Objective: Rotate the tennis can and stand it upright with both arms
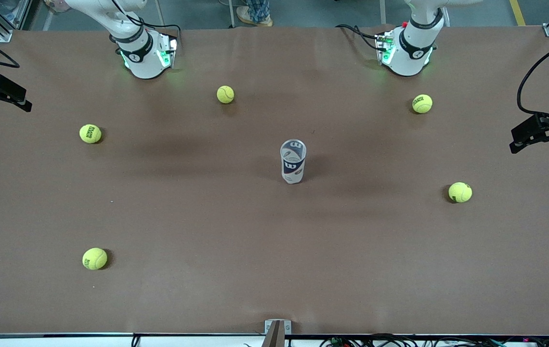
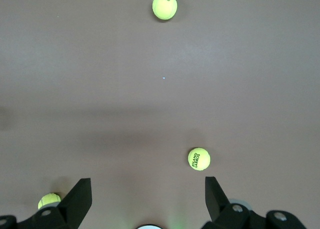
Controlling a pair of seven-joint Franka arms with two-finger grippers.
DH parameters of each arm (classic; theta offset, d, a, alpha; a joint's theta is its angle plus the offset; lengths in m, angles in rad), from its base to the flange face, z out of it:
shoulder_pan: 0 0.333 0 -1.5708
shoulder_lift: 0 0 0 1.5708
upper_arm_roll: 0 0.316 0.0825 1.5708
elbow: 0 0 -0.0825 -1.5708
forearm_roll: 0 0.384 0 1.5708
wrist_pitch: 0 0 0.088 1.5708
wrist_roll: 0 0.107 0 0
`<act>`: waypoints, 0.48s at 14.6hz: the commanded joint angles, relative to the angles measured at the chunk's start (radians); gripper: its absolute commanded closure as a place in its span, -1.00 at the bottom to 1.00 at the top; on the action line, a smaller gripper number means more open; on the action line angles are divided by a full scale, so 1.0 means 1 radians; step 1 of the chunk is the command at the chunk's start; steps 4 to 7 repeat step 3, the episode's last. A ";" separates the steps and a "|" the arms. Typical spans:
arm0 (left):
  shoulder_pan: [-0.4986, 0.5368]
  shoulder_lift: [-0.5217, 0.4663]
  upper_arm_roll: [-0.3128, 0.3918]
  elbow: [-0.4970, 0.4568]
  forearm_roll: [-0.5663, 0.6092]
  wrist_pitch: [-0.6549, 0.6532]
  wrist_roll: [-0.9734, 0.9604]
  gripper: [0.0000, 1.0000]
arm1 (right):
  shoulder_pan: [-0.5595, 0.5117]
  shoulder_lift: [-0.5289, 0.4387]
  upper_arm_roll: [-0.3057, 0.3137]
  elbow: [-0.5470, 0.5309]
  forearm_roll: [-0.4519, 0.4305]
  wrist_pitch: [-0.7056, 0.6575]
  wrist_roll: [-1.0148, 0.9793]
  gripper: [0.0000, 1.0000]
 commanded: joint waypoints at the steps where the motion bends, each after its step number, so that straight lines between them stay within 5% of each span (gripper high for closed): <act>1: -0.001 -0.010 0.000 0.002 -0.010 -0.010 0.002 -1.00 | -0.007 -0.031 0.005 -0.026 0.002 0.000 -0.019 -1.00; 7: -0.001 -0.009 -0.003 0.002 -0.010 -0.010 0.005 -1.00 | -0.007 -0.031 0.007 -0.026 0.000 0.003 -0.019 -1.00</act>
